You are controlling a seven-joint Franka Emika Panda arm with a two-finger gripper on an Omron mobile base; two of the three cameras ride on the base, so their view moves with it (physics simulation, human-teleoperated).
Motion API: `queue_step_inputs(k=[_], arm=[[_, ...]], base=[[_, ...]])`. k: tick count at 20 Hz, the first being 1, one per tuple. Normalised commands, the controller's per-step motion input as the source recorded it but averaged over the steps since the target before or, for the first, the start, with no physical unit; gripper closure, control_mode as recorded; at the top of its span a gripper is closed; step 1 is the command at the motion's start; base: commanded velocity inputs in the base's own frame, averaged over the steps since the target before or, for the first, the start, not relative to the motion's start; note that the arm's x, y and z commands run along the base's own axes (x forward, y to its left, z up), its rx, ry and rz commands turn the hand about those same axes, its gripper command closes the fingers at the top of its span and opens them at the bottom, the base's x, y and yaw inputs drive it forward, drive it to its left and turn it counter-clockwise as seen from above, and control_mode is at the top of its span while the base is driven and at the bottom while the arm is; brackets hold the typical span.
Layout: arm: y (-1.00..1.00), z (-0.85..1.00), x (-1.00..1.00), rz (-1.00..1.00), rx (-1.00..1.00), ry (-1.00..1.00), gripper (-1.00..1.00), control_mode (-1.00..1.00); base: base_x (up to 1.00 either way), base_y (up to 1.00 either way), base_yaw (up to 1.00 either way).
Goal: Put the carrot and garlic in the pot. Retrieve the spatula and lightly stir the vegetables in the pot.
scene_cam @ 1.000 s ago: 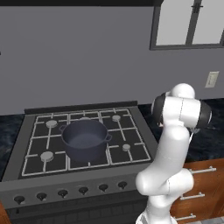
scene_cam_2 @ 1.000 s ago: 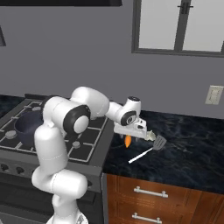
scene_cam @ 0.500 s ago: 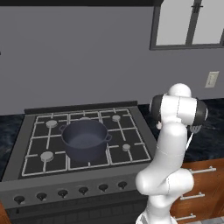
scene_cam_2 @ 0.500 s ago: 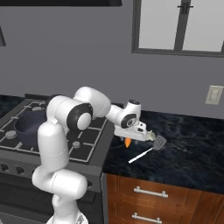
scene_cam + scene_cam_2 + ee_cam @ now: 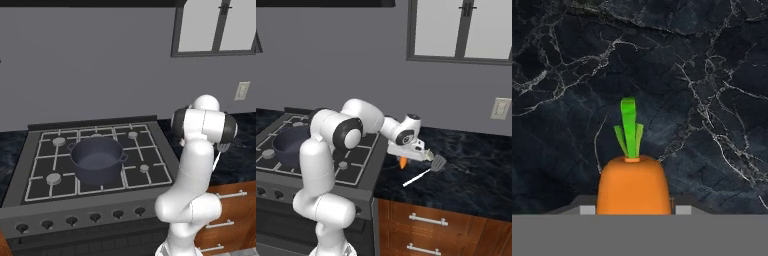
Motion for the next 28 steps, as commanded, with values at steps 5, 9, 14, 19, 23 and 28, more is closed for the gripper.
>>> queue_step_inputs(k=[5, 9, 14, 19, 23, 28], arm=[[0.24, 0.22, -0.09, 0.15, -0.01, 0.00, 1.00, -1.00], [0.36, 0.55, -0.12, 0.24, -0.02, 0.00, 1.00, -1.00], [0.52, 0.78, -0.22, 0.23, -0.02, -0.02, 1.00, -1.00], [0.58, 0.75, -0.29, 0.20, 0.00, 0.00, 1.00, -1.00], [0.61, 0.63, -0.29, 0.18, 0.00, 0.00, 1.00, -1.00], [0.74, 0.47, -0.35, 0.08, 0.00, 0.00, 1.00, -1.00]], base=[[0.00, 0.00, 0.00], [0.00, 0.00, 0.00], [0.00, 0.00, 0.00], [0.00, 0.00, 0.00], [0.00, 0.00, 0.00], [0.00, 0.00, 0.00]])
